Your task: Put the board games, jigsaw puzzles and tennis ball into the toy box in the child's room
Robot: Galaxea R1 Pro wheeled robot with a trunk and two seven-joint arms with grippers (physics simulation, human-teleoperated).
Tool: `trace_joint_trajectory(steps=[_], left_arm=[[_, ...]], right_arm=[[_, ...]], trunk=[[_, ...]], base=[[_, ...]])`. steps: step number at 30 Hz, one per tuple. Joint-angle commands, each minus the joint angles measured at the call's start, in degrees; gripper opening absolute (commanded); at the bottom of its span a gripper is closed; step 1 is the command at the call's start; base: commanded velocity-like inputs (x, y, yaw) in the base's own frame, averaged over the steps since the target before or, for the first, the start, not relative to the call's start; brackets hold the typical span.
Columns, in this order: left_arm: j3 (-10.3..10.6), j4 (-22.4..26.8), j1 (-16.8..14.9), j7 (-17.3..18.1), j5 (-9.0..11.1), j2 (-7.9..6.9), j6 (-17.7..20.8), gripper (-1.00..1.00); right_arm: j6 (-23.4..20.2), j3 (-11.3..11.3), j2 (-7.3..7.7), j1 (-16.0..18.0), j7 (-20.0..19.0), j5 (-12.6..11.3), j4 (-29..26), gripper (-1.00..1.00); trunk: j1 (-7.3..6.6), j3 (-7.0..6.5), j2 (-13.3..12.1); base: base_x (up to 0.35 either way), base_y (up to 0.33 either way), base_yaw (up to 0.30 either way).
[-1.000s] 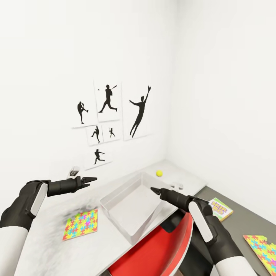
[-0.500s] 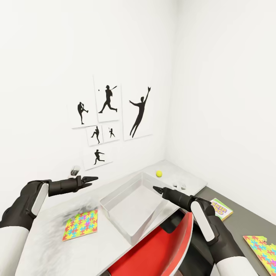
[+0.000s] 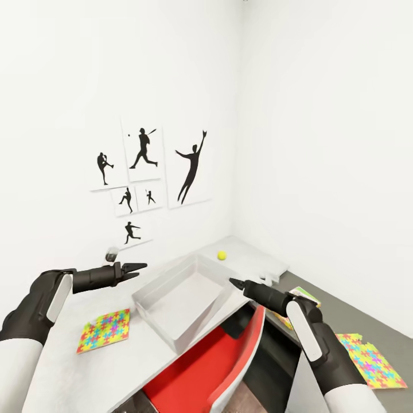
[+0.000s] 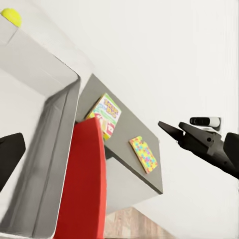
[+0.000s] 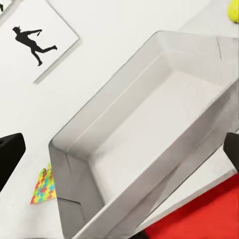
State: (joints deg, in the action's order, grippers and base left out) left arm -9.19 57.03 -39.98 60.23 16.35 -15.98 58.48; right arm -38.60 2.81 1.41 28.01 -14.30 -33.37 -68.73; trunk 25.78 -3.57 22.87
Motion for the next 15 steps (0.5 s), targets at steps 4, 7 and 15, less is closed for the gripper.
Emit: trace_joint_trajectory(steps=[4, 7, 15], left_arm=[[0.0, 0.1, 0.0, 0.3, -0.1, -0.01, 0.2, 1.00], [-0.1, 0.1, 0.0, 0.3, -0.1, -0.01, 0.2, 1.00], [-0.3, 0.1, 0.0, 0.3, -0.1, -0.01, 0.2, 1.00]], right_arm=[[-0.2, -0.1, 0.07, 0.0, -0.1, 0.0, 0.1, 1.00], [-0.2, -0.1, 0.08, 0.0, -0.2, 0.0, 0.2, 1.00], [-0.2, -1.1, 0.08, 0.0, -0.2, 0.0, 0.3, 1.00]], trunk=[[0.00, 0.03, 0.0], [0.00, 0.03, 0.0], [0.00, 0.03, 0.0]], base=[[-0.140, -0.125, -0.273], [-0.053, -0.048, -0.280], [-0.009, -0.008, -0.282]])
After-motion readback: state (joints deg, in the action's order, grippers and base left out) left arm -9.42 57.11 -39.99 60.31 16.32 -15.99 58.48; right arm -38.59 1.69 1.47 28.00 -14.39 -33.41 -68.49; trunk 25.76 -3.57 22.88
